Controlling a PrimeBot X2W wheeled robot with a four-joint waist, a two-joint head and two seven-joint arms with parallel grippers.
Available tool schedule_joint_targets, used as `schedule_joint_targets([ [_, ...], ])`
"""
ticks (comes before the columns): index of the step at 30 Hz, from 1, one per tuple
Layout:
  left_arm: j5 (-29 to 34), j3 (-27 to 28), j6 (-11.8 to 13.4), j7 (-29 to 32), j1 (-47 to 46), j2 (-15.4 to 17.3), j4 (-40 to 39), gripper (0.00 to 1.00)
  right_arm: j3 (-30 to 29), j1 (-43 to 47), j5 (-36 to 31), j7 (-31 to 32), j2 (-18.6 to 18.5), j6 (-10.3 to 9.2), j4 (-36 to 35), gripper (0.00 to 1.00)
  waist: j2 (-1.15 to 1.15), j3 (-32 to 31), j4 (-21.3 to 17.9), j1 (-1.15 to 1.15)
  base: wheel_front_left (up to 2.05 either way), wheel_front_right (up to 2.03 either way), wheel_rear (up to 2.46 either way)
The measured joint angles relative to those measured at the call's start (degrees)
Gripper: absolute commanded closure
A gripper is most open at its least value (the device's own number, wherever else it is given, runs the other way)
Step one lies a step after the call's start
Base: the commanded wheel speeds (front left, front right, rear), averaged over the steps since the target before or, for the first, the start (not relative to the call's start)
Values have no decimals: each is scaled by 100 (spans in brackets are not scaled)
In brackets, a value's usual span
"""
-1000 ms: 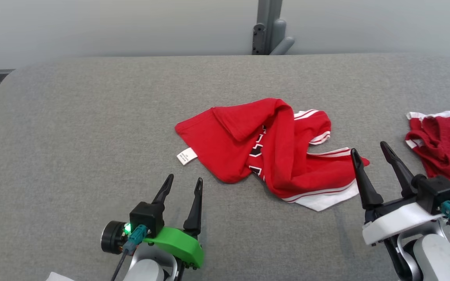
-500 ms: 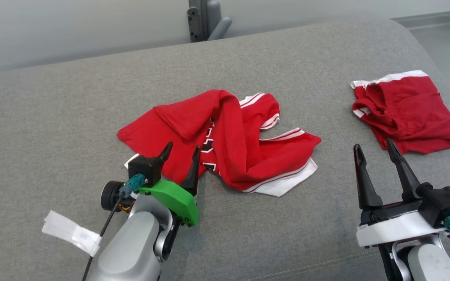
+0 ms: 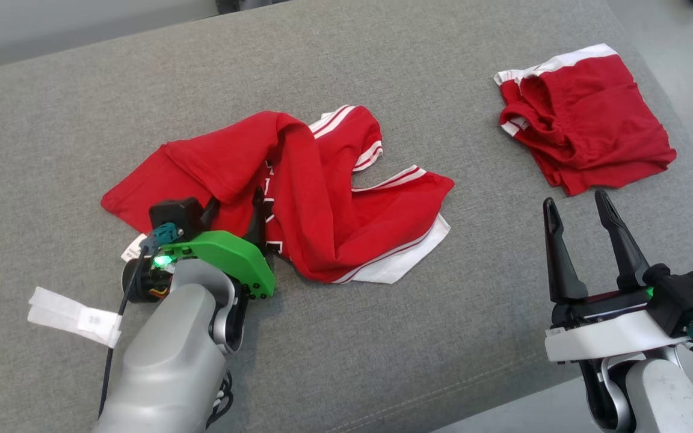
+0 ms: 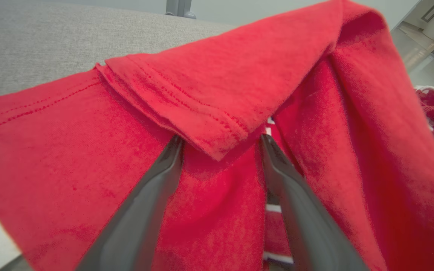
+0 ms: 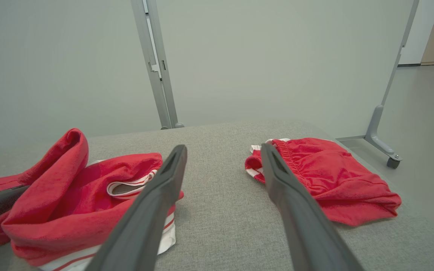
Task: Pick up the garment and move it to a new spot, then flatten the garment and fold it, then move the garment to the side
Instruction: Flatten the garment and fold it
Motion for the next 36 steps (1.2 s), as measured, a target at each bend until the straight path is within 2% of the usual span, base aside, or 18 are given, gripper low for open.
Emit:
schedule_joint_targets([
  [6,94,389,-36,-9,1,0,-646,0,-88,3,-1,0,47,0,-24,0,0,86,-90,0,0,0,0],
  [8,187,476,-33,-8,125,0,-870,11,-92,4,1,-2,70,0,-25,0,0,60,-69,0,0,0,0],
  [9,252,492,-32,-9,210,0,-972,32,-91,4,3,-3,76,0,-25,0,0,44,-56,0,0,0,0],
  [11,341,530,-26,-9,343,1,-1160,53,-93,4,3,-3,88,0,-23,0,0,15,-30,0,0,0,0],
  [14,438,622,4,-9,427,0,-1392,71,-79,4,4,-3,100,0,-19,0,0,-30,-1,0,0,0,0],
  [16,498,642,11,-9,467,0,-1400,71,-64,4,9,-3,107,0,-9,0,0,-50,3,0,0,0,0],
  [24,642,739,32,-9,355,1,-1158,60,5,-49,65,-3,69,0,23,0,0,19,-130,0,0,0,0],
  [27,692,822,37,-9,304,0,-1098,60,2,-64,67,-3,62,0,32,0,0,48,-212,0,0,0,0],
  [29,756,865,36,-9,280,0,-1077,68,-26,-74,87,-3,53,0,34,0,0,58,-262,0,0,0,0],
  [32,973,910,10,-9,219,0,-1132,100,-74,-75,97,-3,41,0,37,0,0,47,-299,0,0,0,0],
  [36,1174,1003,-76,-9,188,0,-1384,100,-134,-51,96,-3,47,0,46,0,0,-45,-270,0,0,0,0],
])
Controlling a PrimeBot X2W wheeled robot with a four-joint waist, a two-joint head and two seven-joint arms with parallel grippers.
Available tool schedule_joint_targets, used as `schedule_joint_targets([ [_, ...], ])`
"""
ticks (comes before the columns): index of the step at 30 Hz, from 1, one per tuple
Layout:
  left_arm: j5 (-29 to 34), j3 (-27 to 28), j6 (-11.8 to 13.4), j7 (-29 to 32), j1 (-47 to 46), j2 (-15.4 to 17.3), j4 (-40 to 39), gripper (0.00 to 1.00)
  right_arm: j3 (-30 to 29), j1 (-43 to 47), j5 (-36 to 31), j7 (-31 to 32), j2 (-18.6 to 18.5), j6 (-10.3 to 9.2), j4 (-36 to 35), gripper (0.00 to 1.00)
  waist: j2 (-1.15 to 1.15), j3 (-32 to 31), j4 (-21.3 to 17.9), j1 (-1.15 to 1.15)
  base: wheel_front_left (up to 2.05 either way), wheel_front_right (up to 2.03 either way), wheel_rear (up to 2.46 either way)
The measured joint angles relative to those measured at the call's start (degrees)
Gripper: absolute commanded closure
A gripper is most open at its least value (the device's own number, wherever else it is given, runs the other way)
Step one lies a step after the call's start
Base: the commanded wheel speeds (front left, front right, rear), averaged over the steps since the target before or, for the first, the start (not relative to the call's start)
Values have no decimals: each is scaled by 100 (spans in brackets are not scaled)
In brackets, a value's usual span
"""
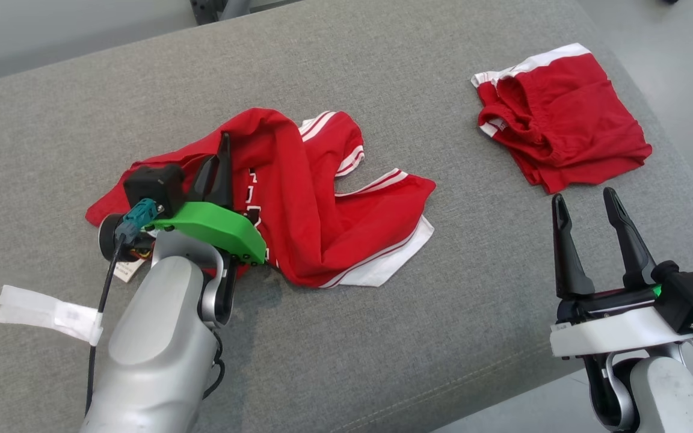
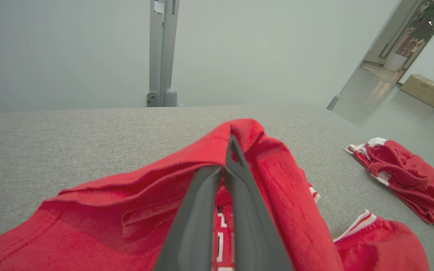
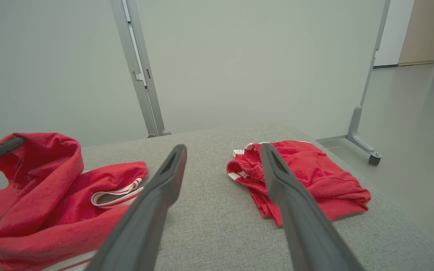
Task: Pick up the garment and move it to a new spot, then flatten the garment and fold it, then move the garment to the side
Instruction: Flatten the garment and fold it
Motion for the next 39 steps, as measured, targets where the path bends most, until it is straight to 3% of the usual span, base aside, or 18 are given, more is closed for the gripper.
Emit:
schedule_joint_targets([
  [10,253,-56,-204,0,89,2,-867,100,74,199,5,0,25,0,114,0,0,-518,210,0,0,0,0],
  [17,190,-260,-348,0,669,29,-1154,100,-97,535,9,0,41,0,136,0,0,-927,423,0,0,0,0],
  [21,108,-156,-375,43,1263,408,-1439,100,-166,706,9,0,73,0,112,0,0,-1078,617,0,0,0,0],
  [23,-20,24,-283,227,1773,755,-1891,100,-240,790,4,0,98,0,67,0,0,-1159,777,0,0,0,0],
  [28,-182,289,-60,544,2409,1155,-2496,100,-293,854,1,0,119,0,46,0,0,-1226,998,0,0,0,0],
  [32,-487,378,2,924,2949,1257,-2754,100,-265,861,1,0,134,0,62,0,0,-1263,1204,0,0,0,0],
  [39,-642,369,14,1295,3271,1374,-2495,100,-187,827,-26,0,141,0,109,0,0,-1272,1410,0,0,0,0],
])
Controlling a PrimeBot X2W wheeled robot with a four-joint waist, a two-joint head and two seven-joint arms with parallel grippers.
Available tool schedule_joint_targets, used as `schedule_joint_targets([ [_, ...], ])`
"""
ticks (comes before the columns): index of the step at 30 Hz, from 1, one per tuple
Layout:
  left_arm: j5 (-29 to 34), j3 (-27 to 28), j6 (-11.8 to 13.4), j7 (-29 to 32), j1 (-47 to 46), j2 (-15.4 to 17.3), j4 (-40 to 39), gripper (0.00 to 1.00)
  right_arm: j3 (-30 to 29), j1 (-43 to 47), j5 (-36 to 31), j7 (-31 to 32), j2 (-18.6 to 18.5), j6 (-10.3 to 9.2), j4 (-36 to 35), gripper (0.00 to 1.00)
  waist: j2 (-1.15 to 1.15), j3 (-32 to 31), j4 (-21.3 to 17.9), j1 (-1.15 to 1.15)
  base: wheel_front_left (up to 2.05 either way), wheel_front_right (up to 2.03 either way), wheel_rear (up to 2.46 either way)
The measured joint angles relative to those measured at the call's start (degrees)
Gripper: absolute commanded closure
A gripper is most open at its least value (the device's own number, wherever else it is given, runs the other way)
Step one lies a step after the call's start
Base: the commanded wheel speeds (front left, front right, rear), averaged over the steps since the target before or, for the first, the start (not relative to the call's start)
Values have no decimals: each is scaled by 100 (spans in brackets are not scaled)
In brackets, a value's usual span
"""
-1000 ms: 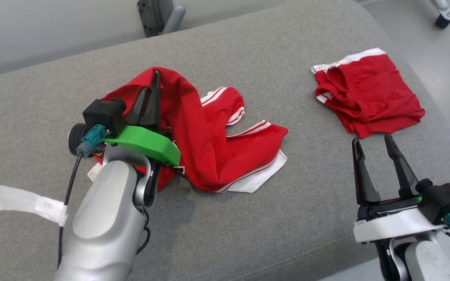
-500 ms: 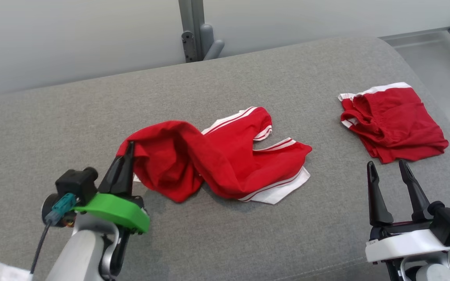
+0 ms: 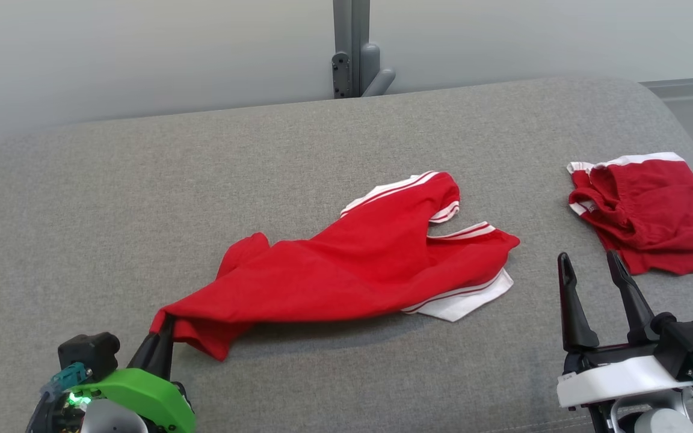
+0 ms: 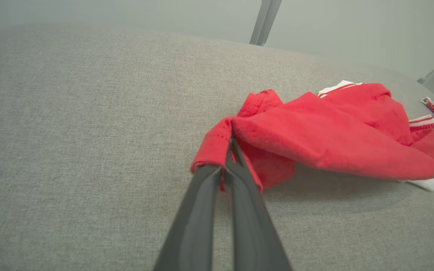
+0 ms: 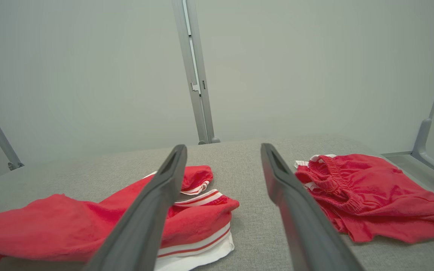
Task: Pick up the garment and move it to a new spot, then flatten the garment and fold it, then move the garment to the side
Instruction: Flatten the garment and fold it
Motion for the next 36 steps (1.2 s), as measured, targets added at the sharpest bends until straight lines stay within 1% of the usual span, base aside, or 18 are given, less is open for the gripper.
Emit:
schedule_joint_targets([
  [3,-36,8,-11,113,33,122,-57,100,-8,-5,-16,0,-16,0,10,0,0,33,0,0,0,0,0],
  [7,-126,97,0,308,275,366,-253,100,35,-16,-16,0,-19,0,19,0,0,72,-64,0,0,0,0],
  [13,-209,411,201,535,558,775,-722,100,33,-37,-15,0,-23,0,13,0,0,173,-170,0,0,0,0],
  [15,-230,480,244,559,549,813,-780,100,65,-64,-15,0,-30,0,33,0,0,211,-203,0,0,0,0],
  [17,-303,481,248,619,481,783,-725,100,98,-80,-14,0,-31,0,41,0,0,255,-230,0,0,0,0],
  [21,-274,372,220,638,2,684,-248,100,185,-180,-7,0,-54,0,67,0,0,363,-281,0,0,0,0],
  [26,-163,197,114,467,-743,443,522,100,259,-341,-7,0,-144,0,204,0,0,532,-385,0,0,0,0],
  [30,55,124,74,148,-1302,399,1301,100,327,-469,9,0,-168,0,294,0,0,680,-484,0,0,0,0],
  [34,104,120,60,-220,-1772,232,1954,100,332,-524,37,0,-185,0,348,0,0,798,-587,0,0,0,0],
  [35,113,107,33,-294,-1866,202,2130,98,326,-534,37,0,-192,0,363,0,0,820,-604,0,0,0,0],
  [36,121,104,23,-386,-1946,170,2291,81,313,-540,38,0,-194,0,371,0,0,837,-618,0,0,0,0],
])
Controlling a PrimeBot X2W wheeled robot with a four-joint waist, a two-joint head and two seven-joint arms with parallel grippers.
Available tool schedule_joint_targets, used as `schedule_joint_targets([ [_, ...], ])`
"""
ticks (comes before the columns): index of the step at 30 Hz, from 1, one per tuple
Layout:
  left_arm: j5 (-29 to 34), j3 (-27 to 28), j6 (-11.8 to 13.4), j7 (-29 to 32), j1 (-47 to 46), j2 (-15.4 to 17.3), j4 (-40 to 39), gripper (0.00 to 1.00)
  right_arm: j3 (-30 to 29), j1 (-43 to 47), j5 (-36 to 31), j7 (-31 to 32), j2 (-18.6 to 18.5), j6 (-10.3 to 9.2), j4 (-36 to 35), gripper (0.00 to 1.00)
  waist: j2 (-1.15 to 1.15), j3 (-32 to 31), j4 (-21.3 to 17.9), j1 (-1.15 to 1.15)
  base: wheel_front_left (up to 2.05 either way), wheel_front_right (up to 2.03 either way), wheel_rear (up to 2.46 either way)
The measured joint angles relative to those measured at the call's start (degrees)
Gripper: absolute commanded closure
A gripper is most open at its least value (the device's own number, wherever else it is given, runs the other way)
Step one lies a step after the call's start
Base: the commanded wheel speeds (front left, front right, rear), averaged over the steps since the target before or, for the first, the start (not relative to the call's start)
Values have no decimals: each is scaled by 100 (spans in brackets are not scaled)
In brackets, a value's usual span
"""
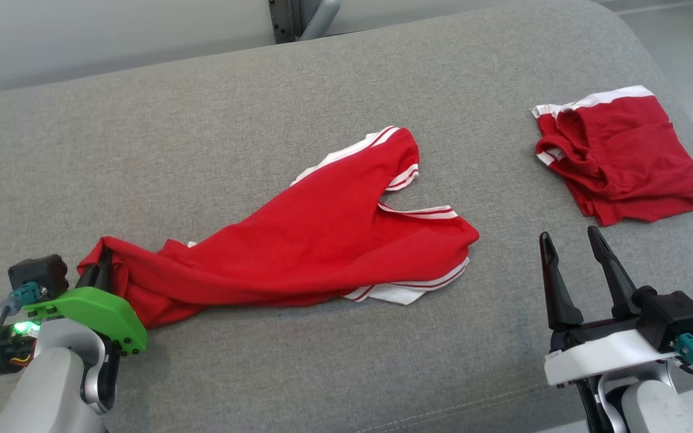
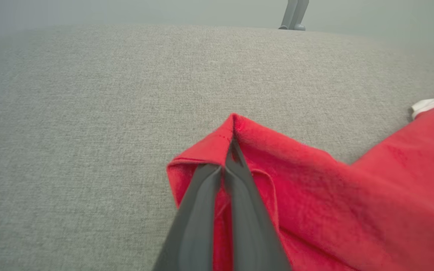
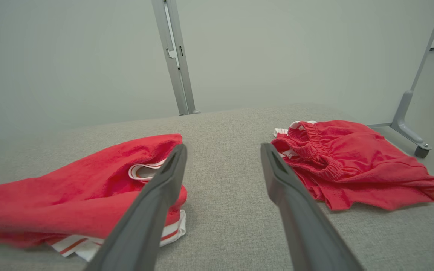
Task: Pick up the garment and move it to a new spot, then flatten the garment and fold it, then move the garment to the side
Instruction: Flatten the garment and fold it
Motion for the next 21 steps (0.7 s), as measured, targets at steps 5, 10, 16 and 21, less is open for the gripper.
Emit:
schedule_joint_targets([
  [5,44,-64,-109,-387,-259,-157,704,0,-44,0,0,0,0,0,103,0,0,-29,41,0,0,0,0],
  [10,80,-63,-222,-702,-270,-142,1011,0,-4,25,0,0,-3,0,224,0,0,-180,201,0,0,0,0],
  [16,68,82,-259,-878,47,-123,691,0,415,124,-58,1,-154,0,436,0,0,-405,455,0,0,0,0],
  [21,86,177,-225,-902,518,-339,-30,0,1135,-35,-344,148,-511,1,866,0,0,-537,726,0,0,0,0],
])
